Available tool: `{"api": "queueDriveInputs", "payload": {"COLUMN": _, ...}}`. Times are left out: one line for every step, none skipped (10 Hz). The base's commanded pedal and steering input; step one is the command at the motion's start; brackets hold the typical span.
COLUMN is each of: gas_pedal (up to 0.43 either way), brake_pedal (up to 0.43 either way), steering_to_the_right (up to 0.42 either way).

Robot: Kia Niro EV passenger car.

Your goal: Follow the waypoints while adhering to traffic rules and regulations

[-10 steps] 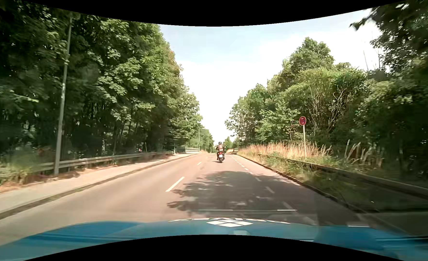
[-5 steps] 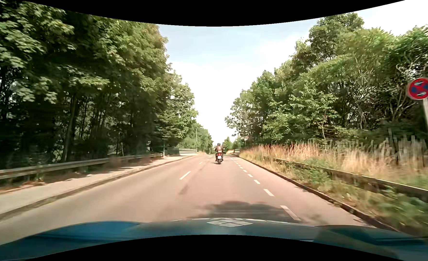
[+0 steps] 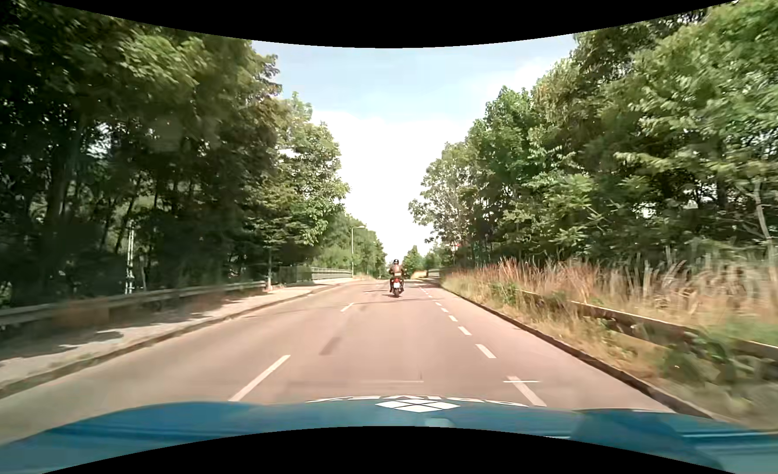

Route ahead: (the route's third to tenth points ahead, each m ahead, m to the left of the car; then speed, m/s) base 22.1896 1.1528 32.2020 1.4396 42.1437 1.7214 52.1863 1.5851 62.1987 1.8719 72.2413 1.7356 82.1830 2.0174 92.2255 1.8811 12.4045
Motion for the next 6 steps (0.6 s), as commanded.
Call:
{"api": "queueDriveInputs", "payload": {"gas_pedal": 0.110, "brake_pedal": 0.000, "steering_to_the_right": -0.006}}
{"api": "queueDriveInputs", "payload": {"gas_pedal": 0.110, "brake_pedal": 0.000, "steering_to_the_right": -0.010}}
{"api": "queueDriveInputs", "payload": {"gas_pedal": 0.110, "brake_pedal": 0.000, "steering_to_the_right": -0.011}}
{"api": "queueDriveInputs", "payload": {"gas_pedal": 0.110, "brake_pedal": 0.000, "steering_to_the_right": -0.010}}
{"api": "queueDriveInputs", "payload": {"gas_pedal": 0.110, "brake_pedal": 0.000, "steering_to_the_right": -0.010}}
{"api": "queueDriveInputs", "payload": {"gas_pedal": 0.110, "brake_pedal": 0.000, "steering_to_the_right": -0.010}}
